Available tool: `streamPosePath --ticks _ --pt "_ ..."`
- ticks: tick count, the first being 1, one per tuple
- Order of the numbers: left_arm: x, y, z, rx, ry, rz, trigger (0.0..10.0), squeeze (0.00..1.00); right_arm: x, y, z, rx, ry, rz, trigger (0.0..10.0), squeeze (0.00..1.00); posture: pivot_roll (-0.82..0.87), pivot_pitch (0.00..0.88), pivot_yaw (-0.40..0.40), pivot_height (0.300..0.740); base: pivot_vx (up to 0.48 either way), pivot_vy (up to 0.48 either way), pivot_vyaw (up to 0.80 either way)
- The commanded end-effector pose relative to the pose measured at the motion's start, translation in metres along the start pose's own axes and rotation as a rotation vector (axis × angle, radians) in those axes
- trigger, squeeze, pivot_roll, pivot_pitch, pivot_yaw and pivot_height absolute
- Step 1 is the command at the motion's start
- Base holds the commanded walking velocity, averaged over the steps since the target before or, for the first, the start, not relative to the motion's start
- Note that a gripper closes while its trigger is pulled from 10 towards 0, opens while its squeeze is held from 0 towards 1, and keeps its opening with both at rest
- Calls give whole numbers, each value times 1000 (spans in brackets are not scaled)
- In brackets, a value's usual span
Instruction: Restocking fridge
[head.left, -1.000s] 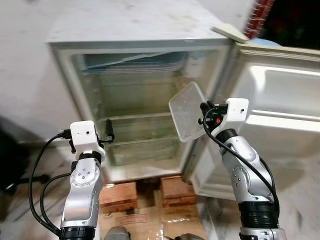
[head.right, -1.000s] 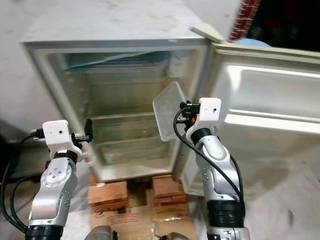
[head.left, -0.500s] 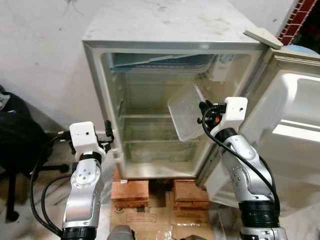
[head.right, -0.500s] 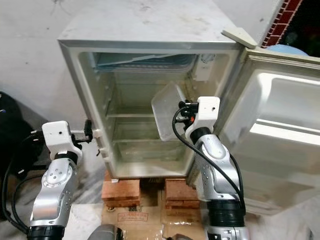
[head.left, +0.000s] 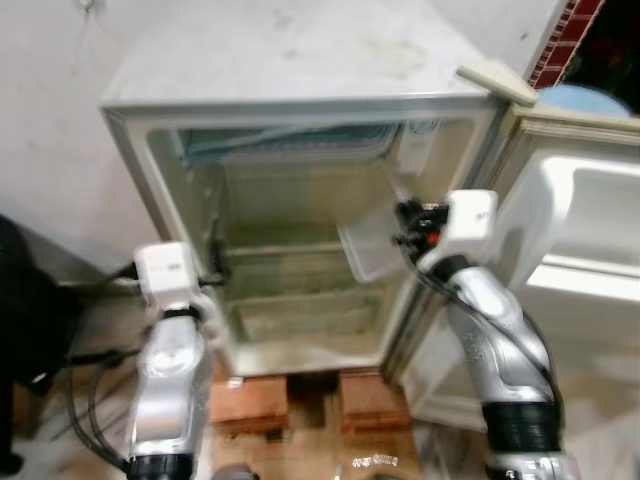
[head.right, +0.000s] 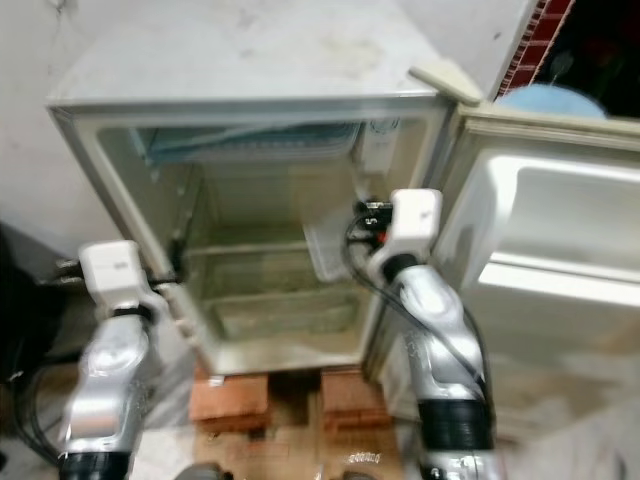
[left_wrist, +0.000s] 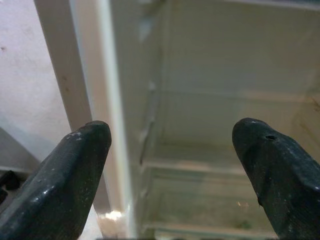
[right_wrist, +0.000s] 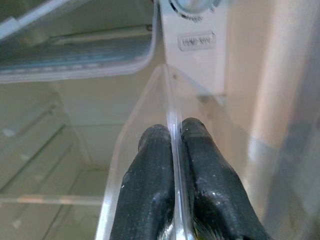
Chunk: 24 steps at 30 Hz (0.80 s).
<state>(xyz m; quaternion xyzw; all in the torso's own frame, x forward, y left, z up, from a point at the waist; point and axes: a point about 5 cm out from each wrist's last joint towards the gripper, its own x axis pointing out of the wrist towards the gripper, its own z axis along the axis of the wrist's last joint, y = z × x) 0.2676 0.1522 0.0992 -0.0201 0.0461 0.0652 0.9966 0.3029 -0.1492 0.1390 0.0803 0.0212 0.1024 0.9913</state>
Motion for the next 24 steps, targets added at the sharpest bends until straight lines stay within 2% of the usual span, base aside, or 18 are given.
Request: streamPosePath --ticks 1,5,8,9,10,13,15,17,23,24 --pt "1 10 -1 10 6 35 10000 0 4 8 4 2 -14 20 10000 0 50 0 -45 740 0 0 0" --pt "0 11 -1 1 13 48 10000 0 6 8 3 2 -9 25 10000 0 53 0 -48 740 0 0 0" --pt "-4 13 -6 2 63 61 10000 0 7 9 1 -1 3 40 10000 0 58 0 -52 740 0 0 0" --pt "-11 15 -11 -11 117 53 10000 0 9 10 0 10 16 53 10000 0 62 0 -54 740 0 0 0" --pt "-11 15 -11 -11 117 53 10000 0 9 10 0 10 16 53 10000 0 62 0 -54 740 0 0 0" --pt "-31 18 -23 -35 231 -3 10000 0 13 18 -9 35 68 87 10000 0 97 11 -70 740 0 0 0" --pt "-38 21 -28 -15 287 -29 10000 0 19 21 -16 62 111 94 10000 0 110 27 -75 740 0 0 0" --pt "-42 22 -29 -6 296 -41 10000 0 21 23 -19 72 123 103 10000 0 115 33 -78 740 0 0 0" --pt "-72 27 -27 4 342 -36 10000 0 36 31 -18 87 151 168 10000 0 172 116 -99 740 0 0 0" --pt "-72 27 -27 4 342 -36 10000 0 36 31 -18 87 151 168 10000 0 172 116 -99 740 0 0 0"
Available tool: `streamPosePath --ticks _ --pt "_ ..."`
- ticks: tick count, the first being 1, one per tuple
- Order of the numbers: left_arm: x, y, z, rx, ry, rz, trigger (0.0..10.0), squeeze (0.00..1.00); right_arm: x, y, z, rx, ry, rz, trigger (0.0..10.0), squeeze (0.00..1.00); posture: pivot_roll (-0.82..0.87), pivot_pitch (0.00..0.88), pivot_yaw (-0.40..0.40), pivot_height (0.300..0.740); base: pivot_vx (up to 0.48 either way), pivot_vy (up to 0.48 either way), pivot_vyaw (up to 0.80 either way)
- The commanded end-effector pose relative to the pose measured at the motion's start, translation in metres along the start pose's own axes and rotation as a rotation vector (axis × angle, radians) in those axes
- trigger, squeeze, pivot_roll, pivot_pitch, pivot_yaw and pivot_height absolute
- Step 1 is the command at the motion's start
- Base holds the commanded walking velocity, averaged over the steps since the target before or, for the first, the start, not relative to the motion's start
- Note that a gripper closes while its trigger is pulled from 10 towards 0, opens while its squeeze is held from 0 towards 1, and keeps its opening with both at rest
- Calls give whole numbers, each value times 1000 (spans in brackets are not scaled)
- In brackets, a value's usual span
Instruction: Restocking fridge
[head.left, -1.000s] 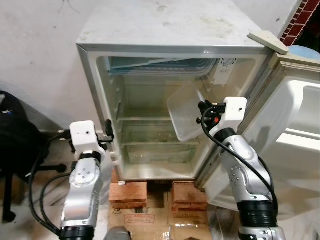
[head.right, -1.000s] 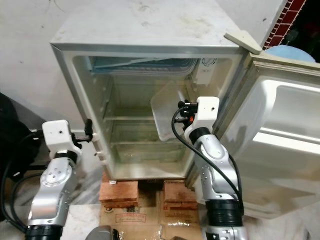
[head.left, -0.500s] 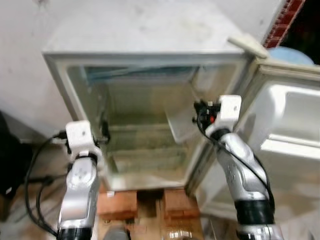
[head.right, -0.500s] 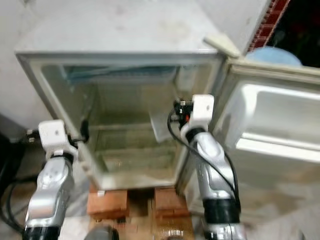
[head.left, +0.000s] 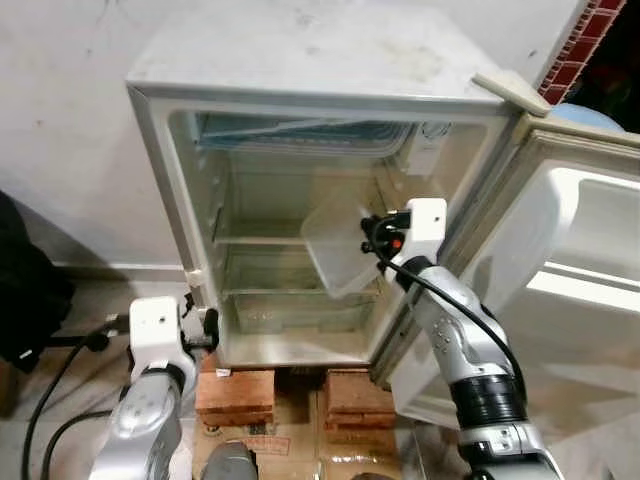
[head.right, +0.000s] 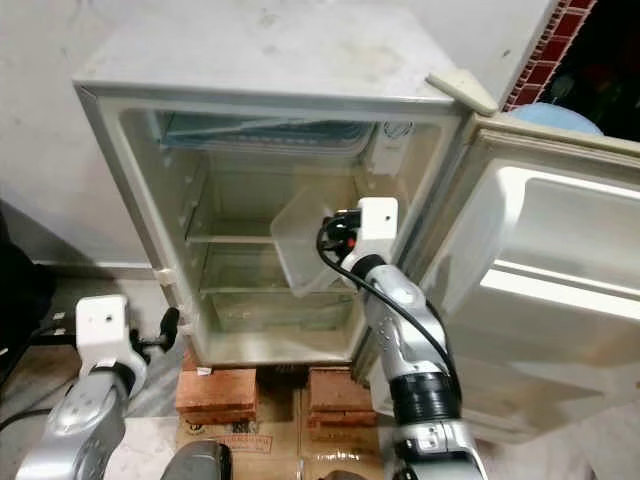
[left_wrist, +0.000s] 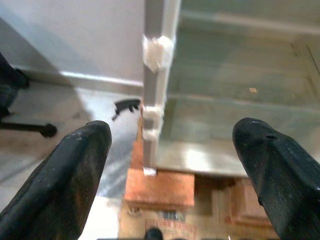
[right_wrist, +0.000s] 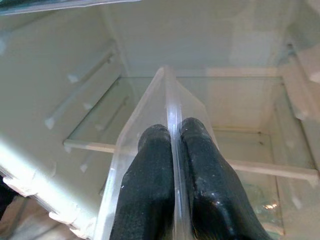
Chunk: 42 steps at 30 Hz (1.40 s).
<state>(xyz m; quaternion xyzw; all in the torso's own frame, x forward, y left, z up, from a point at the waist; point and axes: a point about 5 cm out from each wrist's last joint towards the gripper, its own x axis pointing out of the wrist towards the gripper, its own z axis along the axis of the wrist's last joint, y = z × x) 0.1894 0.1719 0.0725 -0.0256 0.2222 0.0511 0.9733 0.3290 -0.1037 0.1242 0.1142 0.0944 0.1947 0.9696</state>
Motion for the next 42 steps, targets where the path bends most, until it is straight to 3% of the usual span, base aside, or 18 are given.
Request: streamPosePath --ticks 1,5,10,15,23,35,42 --pt "-7 -5 4 -7 -1 -26 10000 0 5 -5 5 12 -3 -2 10000 0 177 124 -103 740 0 0 0" --pt "-18 -10 5 -5 13 -50 10000 0 20 -1 9 18 -14 11 10000 0 194 155 -109 740 0 0 0" --pt "-26 -12 9 -5 -20 -72 10000 0 26 -1 9 64 -49 -17 10000 0 210 186 -110 740 0 0 0" --pt "-44 -15 13 26 -29 -110 10000 0 35 -6 -2 171 -56 -145 10000 0 263 235 -109 740 0 0 0" --pt "-62 -16 13 21 -10 -98 10000 0 47 1 -3 260 -85 -245 10000 0 319 284 -106 740 0 0 0" --pt "-79 -22 13 8 23 -98 10000 0 59 -2 28 298 -180 -374 10000 0 353 321 -104 740 0 0 0" --pt "-85 -25 13 0 36 -93 10000 0 63 0 35 259 -181 -417 10000 0 374 339 -112 740 0 0 0"
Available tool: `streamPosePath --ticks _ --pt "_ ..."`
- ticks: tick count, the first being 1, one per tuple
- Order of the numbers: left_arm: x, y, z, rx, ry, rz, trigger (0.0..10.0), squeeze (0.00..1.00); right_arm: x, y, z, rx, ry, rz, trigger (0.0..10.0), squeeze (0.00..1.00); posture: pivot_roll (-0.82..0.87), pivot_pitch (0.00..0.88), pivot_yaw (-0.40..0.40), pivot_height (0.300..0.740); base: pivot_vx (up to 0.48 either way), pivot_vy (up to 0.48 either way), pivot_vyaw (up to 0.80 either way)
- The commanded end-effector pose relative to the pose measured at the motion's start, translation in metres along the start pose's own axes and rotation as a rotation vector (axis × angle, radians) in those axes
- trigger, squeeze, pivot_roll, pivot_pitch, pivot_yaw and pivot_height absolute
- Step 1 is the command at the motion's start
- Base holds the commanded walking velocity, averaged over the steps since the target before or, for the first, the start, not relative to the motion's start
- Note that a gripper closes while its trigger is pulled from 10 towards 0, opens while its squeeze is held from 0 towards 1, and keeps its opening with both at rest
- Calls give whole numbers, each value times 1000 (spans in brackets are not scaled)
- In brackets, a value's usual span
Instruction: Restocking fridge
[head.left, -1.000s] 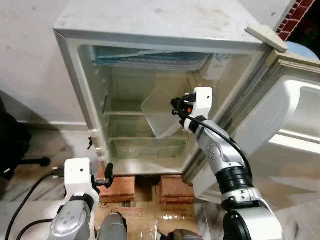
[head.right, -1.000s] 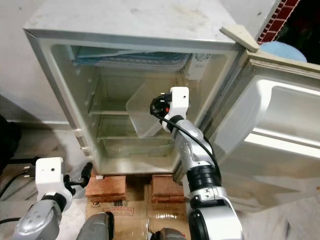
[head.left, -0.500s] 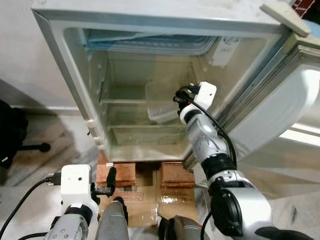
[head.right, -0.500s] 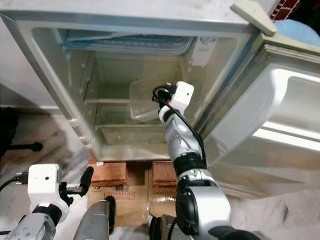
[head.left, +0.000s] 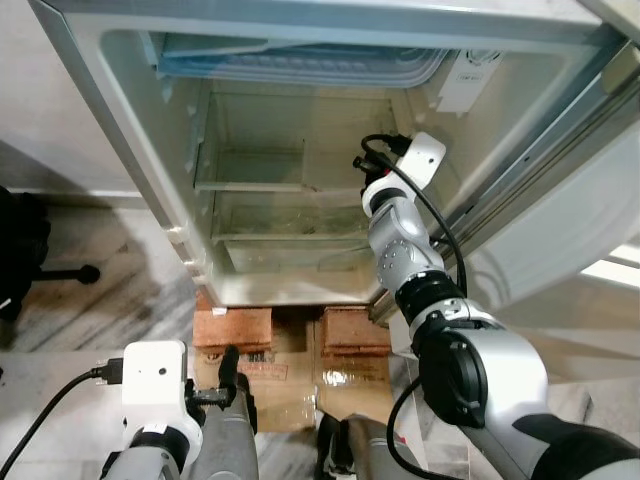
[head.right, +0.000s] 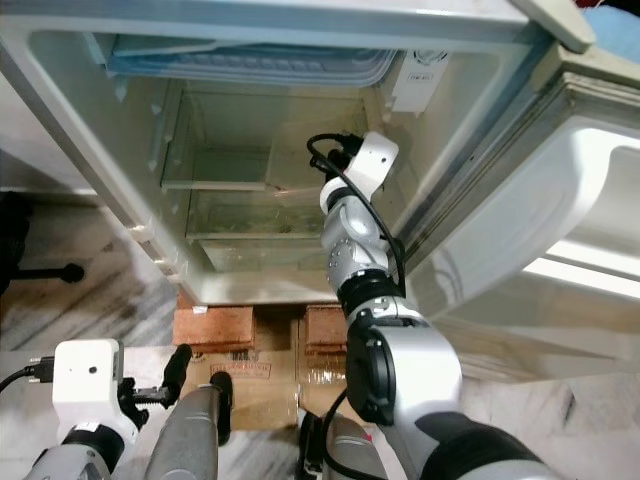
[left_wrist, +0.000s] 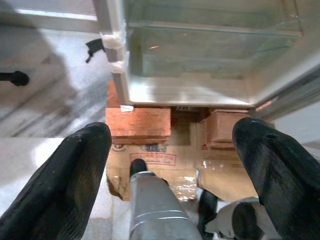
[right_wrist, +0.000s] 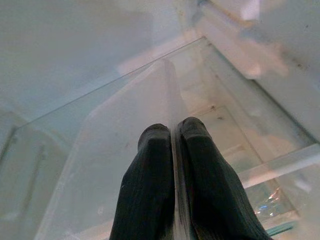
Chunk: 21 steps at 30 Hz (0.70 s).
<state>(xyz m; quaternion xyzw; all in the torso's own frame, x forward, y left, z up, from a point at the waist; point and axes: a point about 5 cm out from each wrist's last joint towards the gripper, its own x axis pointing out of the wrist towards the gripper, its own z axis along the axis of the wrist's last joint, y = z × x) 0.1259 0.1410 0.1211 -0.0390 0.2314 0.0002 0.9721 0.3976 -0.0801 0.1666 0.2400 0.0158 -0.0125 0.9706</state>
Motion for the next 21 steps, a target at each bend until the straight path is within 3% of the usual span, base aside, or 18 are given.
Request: streamPosePath --ticks 1,5,6,7,8,9,10,15,21 --pt "-6 -1 -1 0 19 15 10000 0 -2 -12 -12 -32 56 -67 10000 0 378 341 -113 740 0 0 0" --pt "-6 -2 -2 -1 26 19 10000 0 0 -13 -5 -58 33 -83 10000 0 381 341 -115 740 0 0 0" --pt "-6 -2 -2 -1 26 19 10000 0 1 -14 -4 -60 30 -86 10000 357 382 341 -115 740 0 0 0" --pt "-6 -2 -2 -1 26 19 10000 0 1 -14 -3 -63 28 -89 10000 357 382 341 -115 740 0 0 0" --pt "-6 -2 -2 -1 26 20 10000 0 1 -14 -1 -54 24 -92 10000 729 383 339 -115 740 0 0 0" --pt "-6 -2 -2 -1 26 20 10000 0 1 -14 -1 -54 24 -92 10000 729 383 339 -115 740 0 0 0" --pt "-5 -4 -2 -10 27 9 10000 0 4 -13 6 -29 6 -74 10000 1000 382 338 -115 740 0 0 0" --pt "-5 -5 -1 -14 28 2 10000 0 6 -5 14 -61 -27 -20 10000 1000 379 330 -115 740 0 0 0" --pt "4 -5 -1 0 19 -11 10000 0 8 1 20 -79 -54 37 10000 1000 365 294 -116 740 0 0 0"
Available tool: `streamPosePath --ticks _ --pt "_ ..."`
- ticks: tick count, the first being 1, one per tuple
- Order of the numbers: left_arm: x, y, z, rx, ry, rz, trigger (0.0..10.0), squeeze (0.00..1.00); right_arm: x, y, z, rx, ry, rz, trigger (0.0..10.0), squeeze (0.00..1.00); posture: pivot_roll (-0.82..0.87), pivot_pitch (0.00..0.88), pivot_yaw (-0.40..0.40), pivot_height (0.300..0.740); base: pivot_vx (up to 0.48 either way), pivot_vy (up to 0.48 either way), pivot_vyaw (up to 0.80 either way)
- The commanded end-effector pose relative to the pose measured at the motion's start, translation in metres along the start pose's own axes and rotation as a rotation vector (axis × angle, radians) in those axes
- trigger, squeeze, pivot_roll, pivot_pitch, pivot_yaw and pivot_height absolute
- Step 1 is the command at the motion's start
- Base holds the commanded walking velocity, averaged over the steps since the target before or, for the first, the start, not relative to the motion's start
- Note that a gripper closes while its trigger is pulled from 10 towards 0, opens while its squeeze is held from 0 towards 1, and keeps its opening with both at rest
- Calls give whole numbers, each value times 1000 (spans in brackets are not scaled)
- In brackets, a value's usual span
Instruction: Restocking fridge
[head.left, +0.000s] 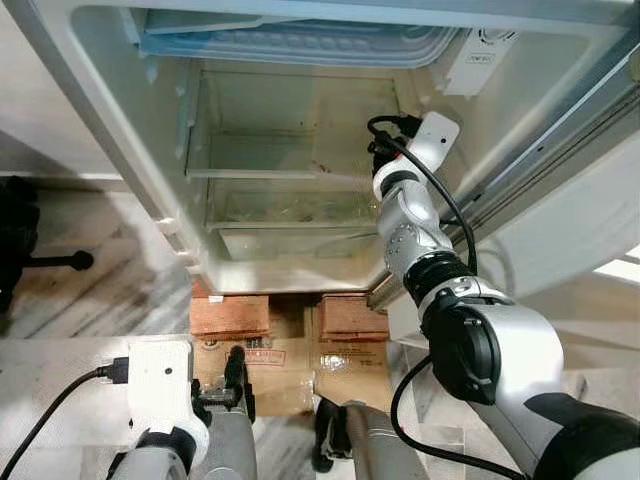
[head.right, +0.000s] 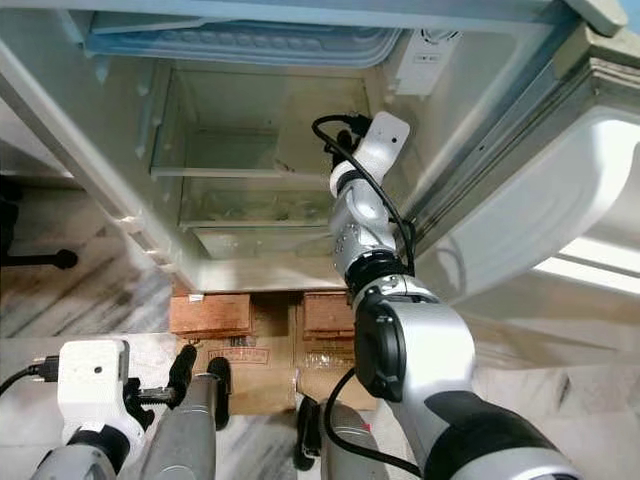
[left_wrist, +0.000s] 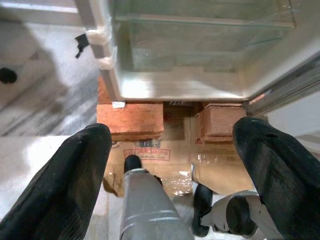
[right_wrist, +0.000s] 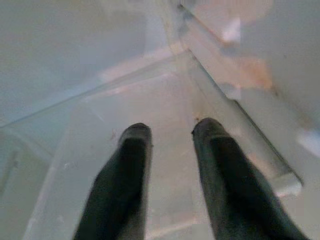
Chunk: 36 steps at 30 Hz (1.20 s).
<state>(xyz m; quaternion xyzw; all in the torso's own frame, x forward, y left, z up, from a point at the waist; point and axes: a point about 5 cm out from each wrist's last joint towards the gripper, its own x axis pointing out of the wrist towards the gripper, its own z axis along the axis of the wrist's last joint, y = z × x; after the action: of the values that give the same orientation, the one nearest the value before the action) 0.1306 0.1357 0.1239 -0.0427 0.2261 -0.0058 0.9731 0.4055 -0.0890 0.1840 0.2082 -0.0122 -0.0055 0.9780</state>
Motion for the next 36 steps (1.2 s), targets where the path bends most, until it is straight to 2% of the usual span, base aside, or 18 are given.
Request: streamPosePath --ticks 1,3,7,11,12,13,14,16,17,19,21,22,26,29,34,36 --pt "2 0 -5 3 27 1 10000 0 0 1 1 -28 -11 23 10000 1000 365 294 -116 740 0 0 0" --pt "5 0 -4 4 17 -2 10000 0 0 3 4 -65 -34 57 10000 1000 362 280 -118 740 0 0 0" --pt "10 -1 -1 9 -2 -3 10000 0 1 4 7 -76 -53 91 10000 1000 366 268 -121 740 0 0 0" --pt "19 1 4 14 -31 2 10000 0 1 13 11 -75 -58 208 10000 1000 358 235 -134 740 0 0 0" --pt "21 1 6 19 -46 1 10000 0 -1 17 9 -86 -50 288 10000 1000 352 223 -141 740 0 0 0" --pt "21 1 6 19 -46 1 10000 0 -1 17 9 -86 -50 288 10000 1000 352 223 -141 740 0 0 0" --pt "25 2 8 21 -62 3 10000 0 -3 21 5 -97 -27 366 10000 1000 344 211 -147 740 0 0 0" --pt "29 1 10 22 -73 4 10000 0 -4 22 2 -105 -7 413 10000 1000 338 202 -152 740 0 0 0" --pt "31 0 12 14 -92 2 10000 0 -8 23 -7 -133 31 487 10000 1000 333 197 -154 740 0 0 0" --pt "34 -2 12 9 -96 0 10000 0 -11 21 -13 -168 58 527 10000 1000 327 192 -157 740 0 0 0" --pt "37 -9 12 11 -104 -24 10000 0 -17 23 -23 -166 106 623 10000 1000 316 182 -160 740 0 0 0" --pt "37 -9 12 11 -104 -24 10000 0 -17 23 -23 -166 106 623 10000 1000 316 182 -160 740 0 0 0" --pt "40 -13 12 27 -114 -41 10000 0 -25 28 -36 -176 194 763 10000 1000 312 176 -163 740 0 0 0" --pt "41 -10 13 34 -125 -27 10000 0 -39 35 -54 -299 288 947 10000 1000 312 177 -167 740 0 0 0" --pt "40 -11 11 19 -110 -31 10000 0 -50 37 -72 -429 409 1047 10000 1000 309 187 -173 740 0 0 0" --pt "40 -13 9 3 -93 -55 10000 0 -55 34 -84 -461 492 1051 10000 1000 303 191 -177 740 0 0 0"
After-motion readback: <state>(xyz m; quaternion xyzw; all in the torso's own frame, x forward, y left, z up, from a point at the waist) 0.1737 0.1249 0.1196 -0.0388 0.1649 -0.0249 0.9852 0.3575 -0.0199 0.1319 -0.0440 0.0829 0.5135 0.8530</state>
